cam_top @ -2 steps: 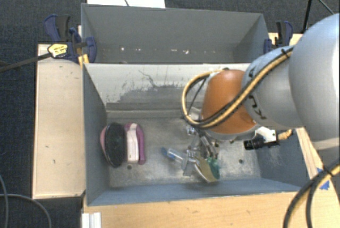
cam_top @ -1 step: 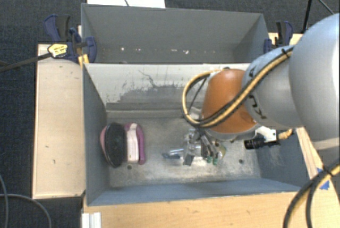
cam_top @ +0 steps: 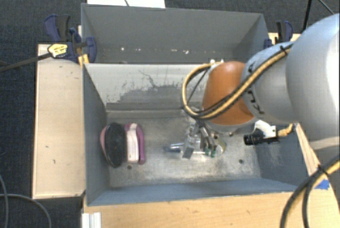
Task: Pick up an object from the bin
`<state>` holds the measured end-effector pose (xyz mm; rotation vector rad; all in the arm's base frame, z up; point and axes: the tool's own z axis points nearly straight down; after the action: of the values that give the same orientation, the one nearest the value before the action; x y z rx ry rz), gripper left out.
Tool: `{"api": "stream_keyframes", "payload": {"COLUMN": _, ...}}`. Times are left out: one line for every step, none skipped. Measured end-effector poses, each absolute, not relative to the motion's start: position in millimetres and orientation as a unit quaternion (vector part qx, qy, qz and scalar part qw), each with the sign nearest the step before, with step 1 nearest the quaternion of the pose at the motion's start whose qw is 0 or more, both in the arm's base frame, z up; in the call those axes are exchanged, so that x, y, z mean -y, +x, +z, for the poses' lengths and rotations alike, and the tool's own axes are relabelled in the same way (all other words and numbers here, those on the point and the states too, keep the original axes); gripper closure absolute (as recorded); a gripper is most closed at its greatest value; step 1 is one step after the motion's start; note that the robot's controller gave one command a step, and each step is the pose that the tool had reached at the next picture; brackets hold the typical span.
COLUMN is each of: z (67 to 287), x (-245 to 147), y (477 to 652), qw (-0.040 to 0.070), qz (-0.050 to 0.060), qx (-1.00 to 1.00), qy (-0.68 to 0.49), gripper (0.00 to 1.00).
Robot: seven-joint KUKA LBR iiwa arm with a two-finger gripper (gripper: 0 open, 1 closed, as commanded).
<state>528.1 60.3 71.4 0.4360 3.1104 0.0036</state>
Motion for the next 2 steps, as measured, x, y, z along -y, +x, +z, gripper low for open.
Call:
{"api": "stream_keyframes", "payload": {"z": 202, "x": -98, "y": 539.5, "qw": 0.005, "qz": 0.002, "qx": -0.993, "qy": 0.114, "gripper": 1.0}}
{"api": "stream_keyframes", "payload": {"z": 140, "x": -122, "y": 489.5, "qw": -0.002, "qz": 0.0, "qx": -0.95, "qy": 0.313, "gripper": 1.0}}
